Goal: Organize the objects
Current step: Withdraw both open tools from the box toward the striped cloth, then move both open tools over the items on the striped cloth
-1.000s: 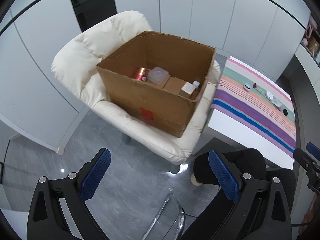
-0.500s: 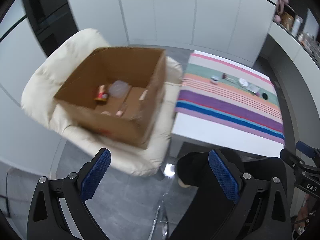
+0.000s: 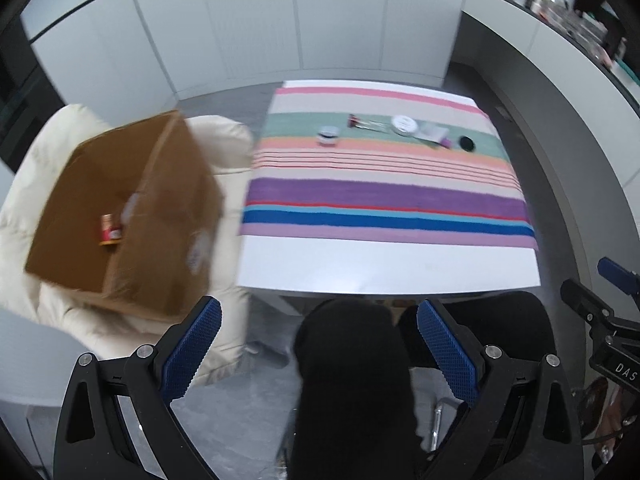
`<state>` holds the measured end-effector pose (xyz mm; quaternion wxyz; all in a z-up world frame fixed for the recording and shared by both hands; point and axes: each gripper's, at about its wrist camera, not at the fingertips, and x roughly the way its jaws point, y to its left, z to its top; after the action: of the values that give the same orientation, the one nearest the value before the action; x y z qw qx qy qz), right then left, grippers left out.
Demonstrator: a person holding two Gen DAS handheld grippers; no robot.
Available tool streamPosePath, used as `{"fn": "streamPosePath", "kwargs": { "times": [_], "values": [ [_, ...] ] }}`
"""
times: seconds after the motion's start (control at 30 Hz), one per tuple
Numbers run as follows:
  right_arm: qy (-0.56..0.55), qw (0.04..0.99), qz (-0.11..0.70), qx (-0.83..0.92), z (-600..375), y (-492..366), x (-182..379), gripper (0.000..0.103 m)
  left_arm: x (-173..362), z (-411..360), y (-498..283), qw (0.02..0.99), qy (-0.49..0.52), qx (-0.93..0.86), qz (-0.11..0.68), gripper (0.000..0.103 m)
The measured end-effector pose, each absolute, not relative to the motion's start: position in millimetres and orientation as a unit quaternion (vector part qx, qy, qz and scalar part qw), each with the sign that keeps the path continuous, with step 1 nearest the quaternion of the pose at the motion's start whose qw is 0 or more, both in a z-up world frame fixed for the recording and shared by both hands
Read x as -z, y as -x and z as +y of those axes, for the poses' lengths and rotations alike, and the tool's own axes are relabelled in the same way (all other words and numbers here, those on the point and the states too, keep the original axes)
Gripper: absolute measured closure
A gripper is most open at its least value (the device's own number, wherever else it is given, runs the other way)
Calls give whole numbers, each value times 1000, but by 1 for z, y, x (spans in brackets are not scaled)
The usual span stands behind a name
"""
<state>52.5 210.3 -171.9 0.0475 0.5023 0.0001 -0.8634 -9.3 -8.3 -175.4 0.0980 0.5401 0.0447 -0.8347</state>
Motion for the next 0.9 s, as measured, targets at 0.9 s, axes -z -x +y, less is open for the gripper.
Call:
{"fn": "streamPosePath", "kwargs": {
  "times": [0.9],
  "values": [
    [-526,-4,-25,850,265,-9,212,12,220,5,75,85,-570,817,34,4]
  ]
}}
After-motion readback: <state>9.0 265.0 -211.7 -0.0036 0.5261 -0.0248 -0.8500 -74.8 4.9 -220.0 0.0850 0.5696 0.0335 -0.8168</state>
